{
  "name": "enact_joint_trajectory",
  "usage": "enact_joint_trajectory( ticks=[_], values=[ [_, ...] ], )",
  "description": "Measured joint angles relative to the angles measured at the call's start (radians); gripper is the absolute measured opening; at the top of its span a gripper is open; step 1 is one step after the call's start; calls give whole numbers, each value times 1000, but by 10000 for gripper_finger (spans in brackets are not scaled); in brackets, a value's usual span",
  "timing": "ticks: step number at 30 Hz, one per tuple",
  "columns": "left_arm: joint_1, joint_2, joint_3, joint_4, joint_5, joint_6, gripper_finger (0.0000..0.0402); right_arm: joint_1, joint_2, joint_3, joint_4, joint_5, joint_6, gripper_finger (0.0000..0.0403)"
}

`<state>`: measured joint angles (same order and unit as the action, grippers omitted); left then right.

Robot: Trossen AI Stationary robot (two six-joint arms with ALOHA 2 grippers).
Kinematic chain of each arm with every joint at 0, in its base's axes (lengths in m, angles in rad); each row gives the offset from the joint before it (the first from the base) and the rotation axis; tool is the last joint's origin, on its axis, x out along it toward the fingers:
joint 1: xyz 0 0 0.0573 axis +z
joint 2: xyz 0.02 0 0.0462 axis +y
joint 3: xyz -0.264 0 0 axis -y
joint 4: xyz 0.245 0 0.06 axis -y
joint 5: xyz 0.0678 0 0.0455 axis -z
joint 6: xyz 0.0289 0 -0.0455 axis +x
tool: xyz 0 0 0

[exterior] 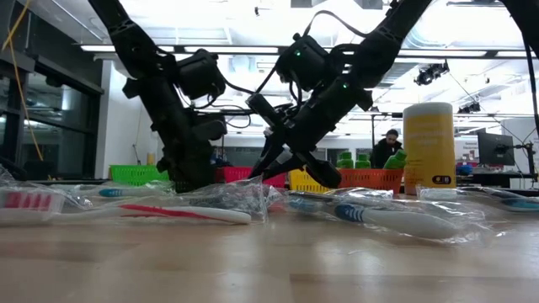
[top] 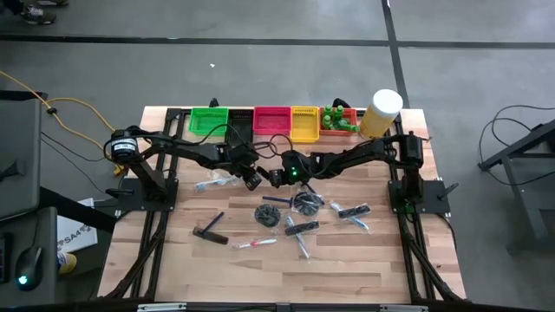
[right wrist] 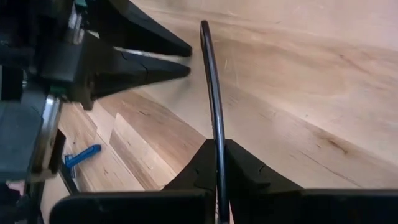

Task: Pick & Place Travel size toiletries
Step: Put the black hair comb into the yellow basket

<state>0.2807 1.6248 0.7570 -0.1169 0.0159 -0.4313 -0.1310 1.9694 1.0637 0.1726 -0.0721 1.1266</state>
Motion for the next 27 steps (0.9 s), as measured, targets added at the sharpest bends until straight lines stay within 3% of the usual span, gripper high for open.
enact_joint_trajectory(
  ticks=[16,21,27],
  values=[
    [0,-122,0,-102,-71,6,91,-35,-66,-4,-6,-27,-199,7],
    [-27,-164,2,-115,-113,8,90,-85,-192,-2,-100,47,-360,7],
    [-87,-209,2,-111,-172,16,90,-183,-318,-2,-269,217,-597,7]
  ],
)
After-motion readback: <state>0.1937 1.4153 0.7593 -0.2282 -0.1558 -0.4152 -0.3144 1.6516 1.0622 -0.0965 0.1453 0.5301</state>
